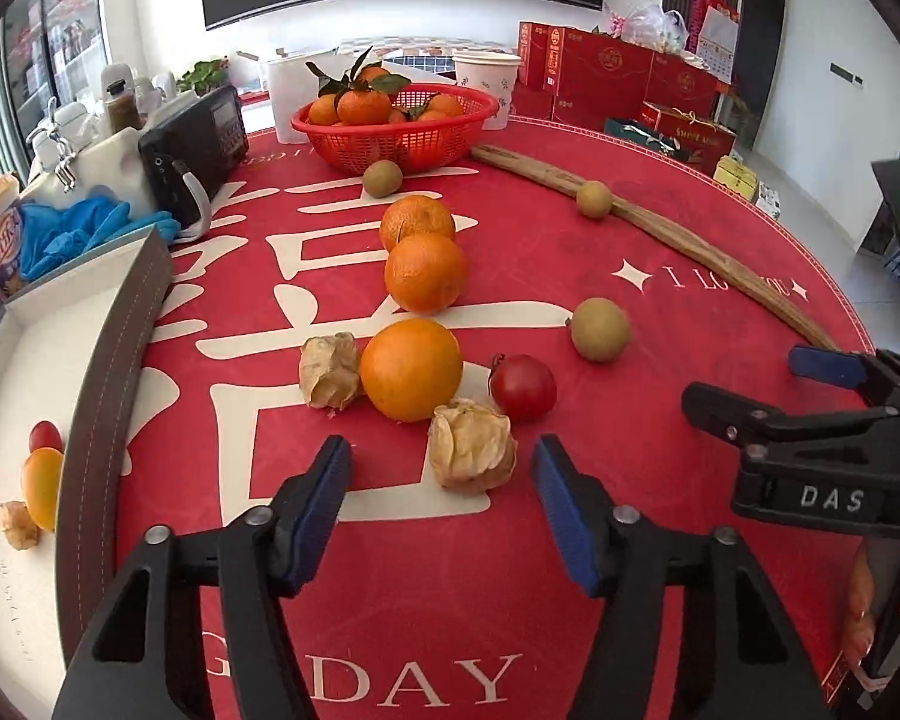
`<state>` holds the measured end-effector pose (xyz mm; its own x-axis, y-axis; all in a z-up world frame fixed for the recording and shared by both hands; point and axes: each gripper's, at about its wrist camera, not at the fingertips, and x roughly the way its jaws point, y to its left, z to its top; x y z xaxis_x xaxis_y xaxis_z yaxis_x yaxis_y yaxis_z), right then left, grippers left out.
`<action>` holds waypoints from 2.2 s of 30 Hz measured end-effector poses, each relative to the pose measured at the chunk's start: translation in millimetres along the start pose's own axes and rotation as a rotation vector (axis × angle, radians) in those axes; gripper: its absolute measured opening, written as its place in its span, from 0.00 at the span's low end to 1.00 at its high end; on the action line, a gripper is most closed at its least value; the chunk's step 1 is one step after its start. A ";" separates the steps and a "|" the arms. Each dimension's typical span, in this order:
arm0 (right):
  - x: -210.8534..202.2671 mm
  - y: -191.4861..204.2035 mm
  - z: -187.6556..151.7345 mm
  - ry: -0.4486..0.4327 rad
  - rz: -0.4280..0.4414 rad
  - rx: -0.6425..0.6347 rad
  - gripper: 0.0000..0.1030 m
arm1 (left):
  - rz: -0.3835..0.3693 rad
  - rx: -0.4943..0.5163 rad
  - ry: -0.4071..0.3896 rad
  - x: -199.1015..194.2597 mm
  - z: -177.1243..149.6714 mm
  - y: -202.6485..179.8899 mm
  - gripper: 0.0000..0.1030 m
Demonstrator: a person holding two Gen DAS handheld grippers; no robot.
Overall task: Organize fruits
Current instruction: 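Grasp a physalis husk with the left tool while the right tool grasps a brown round fruit, then carry the physalis in the left tool and brown fruit in the right tool over the tray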
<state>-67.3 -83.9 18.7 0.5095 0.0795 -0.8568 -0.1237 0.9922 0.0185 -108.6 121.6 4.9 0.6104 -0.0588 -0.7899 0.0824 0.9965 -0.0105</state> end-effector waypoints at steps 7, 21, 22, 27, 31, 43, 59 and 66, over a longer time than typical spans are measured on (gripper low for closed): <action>-2.2 -1.2 -4.3 -0.029 0.001 -0.011 1.00 | 0.040 0.016 -0.016 -1.9 -1.1 2.0 0.26; 7.1 47.9 10.0 -0.047 0.087 -0.147 1.00 | 0.037 -0.031 -0.014 -8.3 -8.3 39.9 0.28; 9.6 53.6 14.1 -0.043 0.093 -0.157 1.00 | 0.033 -0.032 -0.014 -8.4 -8.3 40.7 0.28; 11.7 76.6 26.4 -0.077 0.121 -0.204 0.73 | 0.035 -0.032 -0.015 -8.9 -8.5 41.6 0.29; 8.3 75.1 24.9 -0.099 0.131 -0.174 0.26 | 0.022 -0.040 -0.016 -8.9 -8.5 43.4 0.29; 1.3 70.6 17.7 -0.098 0.149 -0.162 0.26 | 0.017 -0.043 -0.017 -8.9 -8.4 44.2 0.29; 0.6 63.3 18.2 -0.092 0.159 -0.121 0.26 | 0.007 -0.054 -0.020 -9.0 -8.6 45.2 0.29; 0.5 60.6 19.3 -0.092 0.171 -0.102 0.26 | -0.003 -0.081 -0.038 -13.7 -10.4 50.5 0.27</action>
<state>-58.2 -21.8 29.3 0.5485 0.2587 -0.7951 -0.2980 0.9490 0.1032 -121.0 173.4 8.8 0.6399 -0.0624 -0.7659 0.0214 0.9978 -0.0634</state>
